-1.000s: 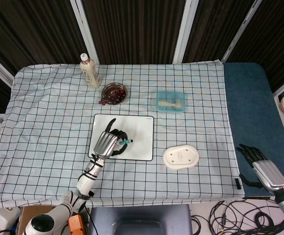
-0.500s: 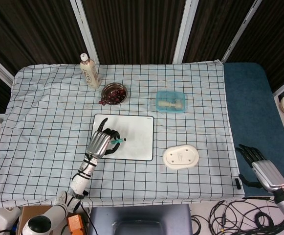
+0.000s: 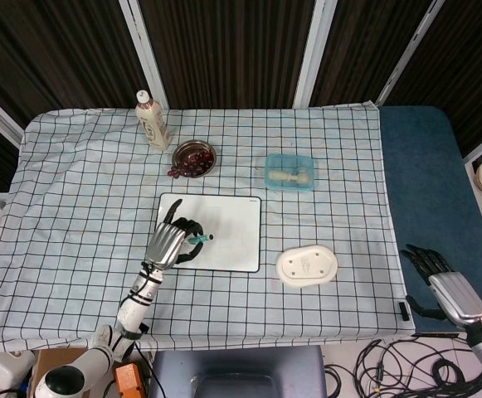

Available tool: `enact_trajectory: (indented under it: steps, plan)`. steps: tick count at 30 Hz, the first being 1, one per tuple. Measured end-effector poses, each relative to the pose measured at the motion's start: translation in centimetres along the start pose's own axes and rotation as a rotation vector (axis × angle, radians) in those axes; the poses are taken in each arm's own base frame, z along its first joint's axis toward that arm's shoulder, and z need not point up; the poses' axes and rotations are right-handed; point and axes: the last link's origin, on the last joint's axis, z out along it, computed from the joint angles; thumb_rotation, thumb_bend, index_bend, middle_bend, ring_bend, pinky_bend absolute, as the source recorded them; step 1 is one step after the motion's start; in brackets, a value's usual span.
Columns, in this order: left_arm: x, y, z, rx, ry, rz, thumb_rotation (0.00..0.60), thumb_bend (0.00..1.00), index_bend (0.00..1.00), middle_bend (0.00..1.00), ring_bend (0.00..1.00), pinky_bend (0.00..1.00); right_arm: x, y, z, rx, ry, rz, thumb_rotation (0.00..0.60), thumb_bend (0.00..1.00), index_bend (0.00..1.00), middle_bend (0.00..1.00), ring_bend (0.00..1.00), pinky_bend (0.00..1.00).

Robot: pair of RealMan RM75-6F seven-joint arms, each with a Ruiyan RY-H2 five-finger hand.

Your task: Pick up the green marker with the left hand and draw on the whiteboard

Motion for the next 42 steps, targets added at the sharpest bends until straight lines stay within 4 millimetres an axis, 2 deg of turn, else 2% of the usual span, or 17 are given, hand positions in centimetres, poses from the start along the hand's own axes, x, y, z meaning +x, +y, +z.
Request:
enact_trajectory:
  steps: [6, 13, 32, 42]
  plan:
    - [-0.7, 2.4, 0.2, -0.056, -0.003, -0.041, 0.600, 0.59, 0.77, 0.79, 0.48, 0.06, 0.1, 0.1, 0.0, -0.001, -0.002, 0.005, 0.600, 0.32, 0.00, 0.00, 0.00, 0.05]
    - [-1.7, 3.5, 0.3, -0.073, -0.030, -0.020, 0.600, 0.59, 0.77, 0.79, 0.48, 0.06, 0.2, 0.2, -0.1, 0.002, -0.002, 0.007, 0.600, 0.32, 0.00, 0.00, 0.00, 0.05]
    - [-1.9, 2.3, 0.4, -0.035, -0.054, 0.012, 0.600, 0.59, 0.77, 0.79, 0.48, 0.06, 0.0, 0.1, 0.0, 0.001, -0.010, 0.002, 0.600, 0.32, 0.00, 0.00, 0.00, 0.05]
    - [-1.6, 0.9, -0.1, -0.001, -0.062, 0.019, 0.600, 0.59, 0.77, 0.79, 0.48, 0.06, -0.1, 0.1, 0.1, -0.001, -0.009, -0.003, 0.600, 0.32, 0.00, 0.00, 0.00, 0.05]
